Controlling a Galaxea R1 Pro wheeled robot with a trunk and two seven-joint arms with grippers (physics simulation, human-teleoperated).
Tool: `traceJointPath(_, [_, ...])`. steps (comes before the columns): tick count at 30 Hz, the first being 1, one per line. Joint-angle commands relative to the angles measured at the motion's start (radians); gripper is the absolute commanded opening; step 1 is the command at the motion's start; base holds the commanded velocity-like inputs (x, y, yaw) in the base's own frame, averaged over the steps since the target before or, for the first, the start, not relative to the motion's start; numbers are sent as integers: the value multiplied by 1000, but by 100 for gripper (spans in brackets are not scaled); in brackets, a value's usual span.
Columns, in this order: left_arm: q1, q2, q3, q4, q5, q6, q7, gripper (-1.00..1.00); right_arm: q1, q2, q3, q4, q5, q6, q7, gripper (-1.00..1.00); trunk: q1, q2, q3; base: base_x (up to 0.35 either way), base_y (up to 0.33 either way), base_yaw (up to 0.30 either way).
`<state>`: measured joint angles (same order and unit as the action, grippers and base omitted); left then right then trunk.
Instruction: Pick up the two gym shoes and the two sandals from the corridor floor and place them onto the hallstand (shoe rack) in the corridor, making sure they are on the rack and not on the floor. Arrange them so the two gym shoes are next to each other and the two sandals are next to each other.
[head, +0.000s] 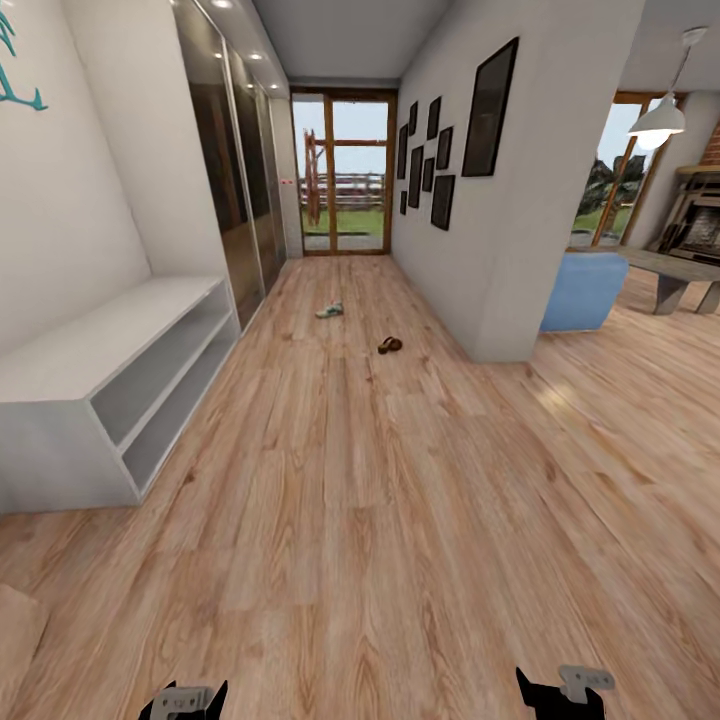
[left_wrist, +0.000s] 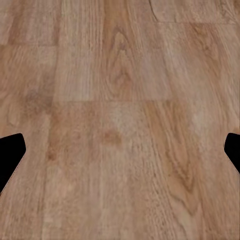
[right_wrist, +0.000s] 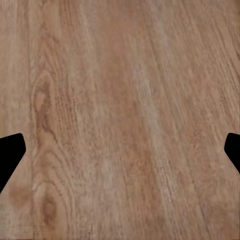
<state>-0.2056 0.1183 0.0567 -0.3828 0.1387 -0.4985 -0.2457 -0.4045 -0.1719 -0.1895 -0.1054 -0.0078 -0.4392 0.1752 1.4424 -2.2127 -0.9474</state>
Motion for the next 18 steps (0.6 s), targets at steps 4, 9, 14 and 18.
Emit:
traceJointPath(4, [0,0,3,1,7,0,-10,100,-1,0,-8,1,0,-3,9,100,0,0,-1,340,0,0])
traceJointPath(9, [0,0,3,1,5,0,-10,100,-1,0,-8,1,-1,-3,9,100,0,0,-1,340,0,0])
traceJointPath(14, [0,0,3,1,7,0,-10,100,-1,0,-8,1,-1,-3,9,100,0,0,-1,340,0,0])
traceJointPath(18, [0,0,3,1,9,0,-10,100,-1,0,-8,1,-2,-3,9,100,0,0,-1,340,0,0])
